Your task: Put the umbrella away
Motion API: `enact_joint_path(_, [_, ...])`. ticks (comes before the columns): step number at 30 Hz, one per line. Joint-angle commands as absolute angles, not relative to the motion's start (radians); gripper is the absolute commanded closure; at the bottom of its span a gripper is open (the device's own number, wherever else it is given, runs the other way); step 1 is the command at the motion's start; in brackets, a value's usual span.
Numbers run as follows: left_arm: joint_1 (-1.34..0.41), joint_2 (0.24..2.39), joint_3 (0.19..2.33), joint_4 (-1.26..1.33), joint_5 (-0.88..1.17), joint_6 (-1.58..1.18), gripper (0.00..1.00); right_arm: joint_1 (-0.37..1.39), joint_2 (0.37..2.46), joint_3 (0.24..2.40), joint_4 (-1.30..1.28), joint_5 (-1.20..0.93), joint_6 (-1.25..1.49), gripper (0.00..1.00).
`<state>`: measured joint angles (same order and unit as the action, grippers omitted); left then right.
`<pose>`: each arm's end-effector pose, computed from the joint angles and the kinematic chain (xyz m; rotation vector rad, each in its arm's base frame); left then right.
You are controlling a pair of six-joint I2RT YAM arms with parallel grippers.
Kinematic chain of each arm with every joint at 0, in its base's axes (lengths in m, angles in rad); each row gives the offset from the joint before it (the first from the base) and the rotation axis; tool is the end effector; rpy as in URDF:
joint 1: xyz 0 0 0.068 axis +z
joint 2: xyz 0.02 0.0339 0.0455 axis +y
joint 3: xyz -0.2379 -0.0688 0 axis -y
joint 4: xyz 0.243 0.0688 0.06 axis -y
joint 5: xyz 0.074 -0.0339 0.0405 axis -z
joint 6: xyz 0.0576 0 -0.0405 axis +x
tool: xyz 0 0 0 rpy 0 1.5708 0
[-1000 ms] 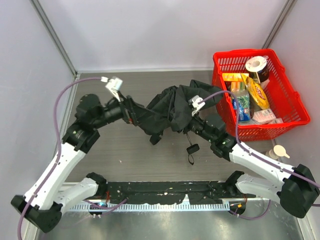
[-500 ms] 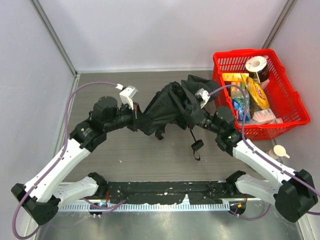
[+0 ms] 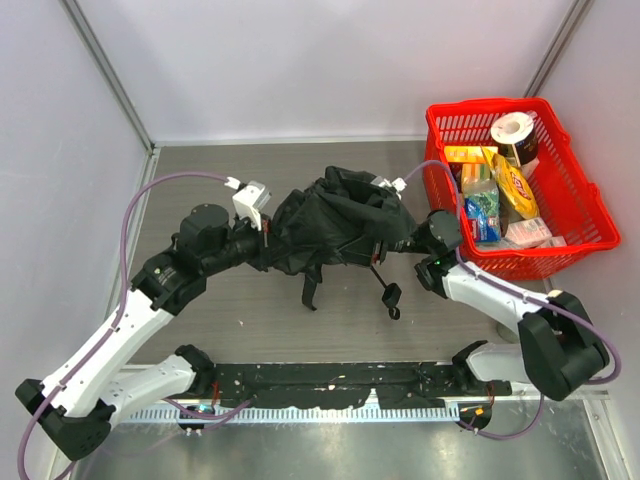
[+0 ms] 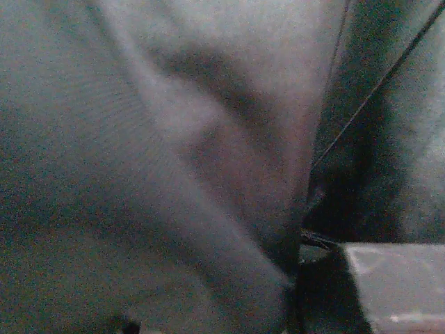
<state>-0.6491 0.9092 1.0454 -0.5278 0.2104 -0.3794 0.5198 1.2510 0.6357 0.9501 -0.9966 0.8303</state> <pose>0.1735 -0.1467 0.3439 0.4200 2.0162 -0.8649 0.2170 0.1799 0.2827 -0.7796 1.4338 1.6899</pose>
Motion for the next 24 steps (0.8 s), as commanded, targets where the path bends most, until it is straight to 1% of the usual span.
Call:
enact_joint_path(1, [-0.638, 0.891, 1.035, -0.618, 0.077, -0.296, 1.0, 0.509, 1.287, 0.698, 1.443, -1.104, 1.1, 0.99])
enact_joint_path(4, [-0.638, 0.862, 1.042, -0.615, 0.049, -0.307, 0.99, 0.489, 1.295, 0.697, 1.392, -1.051, 1.05, 0.99])
enact_joint_path(5, [-0.638, 0.848, 1.046, -0.614, 0.046, -0.316, 0.97, 0.488, 1.283, 0.696, 1.273, -1.034, 0.951, 0.99])
enact_joint_path(6, [-0.638, 0.838, 1.052, -0.612, 0.041, -0.324, 0.91, 0.489, 1.252, 0.704, 1.176, -0.99, 0.892, 0.99])
enact_joint_path(7, [-0.638, 0.825, 1.06, -0.614, 0.035, -0.336, 0.83, 0.491, 1.234, 0.709, 1.013, -0.97, 0.755, 0.99])
enact_joint_path(8, [-0.637, 0.813, 1.068, -0.617, 0.031, -0.347, 0.73, 0.489, 1.203, 0.721, 0.923, -0.921, 0.702, 0.99])
enact_joint_path(10, [-0.64, 0.79, 1.092, -0.632, 0.031, -0.376, 0.5, 0.489, 1.168, 0.742, 0.734, -0.824, 0.551, 0.99])
enact_joint_path(11, [-0.64, 0.781, 1.109, -0.641, 0.028, -0.396, 0.37, 0.491, 1.163, 0.755, 0.621, -0.799, 0.479, 0.99])
enact_joint_path(12, [-0.637, 0.773, 1.121, -0.652, 0.028, -0.422, 0.31, 0.492, 1.157, 0.768, 0.561, -0.743, 0.45, 0.99])
enact_joint_path(13, [-0.637, 0.769, 1.135, -0.658, 0.029, -0.452, 0.19, 0.492, 1.152, 0.772, 0.53, -0.711, 0.393, 0.99])
enact_joint_path(14, [-0.638, 0.759, 1.144, -0.657, 0.035, -0.494, 0.11, 0.494, 1.152, 0.779, 0.499, -0.668, 0.371, 0.99])
enact_joint_path(16, [-0.638, 0.749, 1.158, -0.644, 0.037, -0.59, 0.02, 0.494, 1.149, 0.779, 0.471, -0.599, 0.324, 0.99])
enact_joint_path(17, [-0.638, 0.746, 1.16, -0.628, 0.038, -0.65, 0.01, 0.494, 1.146, 0.781, 0.471, -0.568, 0.298, 0.99])
enact_joint_path(20, [-0.638, 0.756, 1.128, -0.496, 0.101, -0.87, 0.0, 0.509, 1.15, 0.79, 0.45, -0.512, 0.232, 0.99])
enact_joint_path(22, [-0.638, 0.796, 1.117, -0.418, 0.162, -1.025, 0.03, 0.514, 1.157, 0.802, 0.449, -0.492, 0.215, 0.99])
enact_joint_path(23, [-0.638, 0.82, 1.114, -0.387, 0.193, -1.113, 0.0, 0.517, 1.16, 0.802, 0.454, -0.489, 0.215, 0.99])
enact_joint_path(24, [-0.641, 0.843, 1.105, -0.353, 0.21, -1.19, 0.0, 0.517, 1.161, 0.805, 0.454, -0.488, 0.206, 0.99])
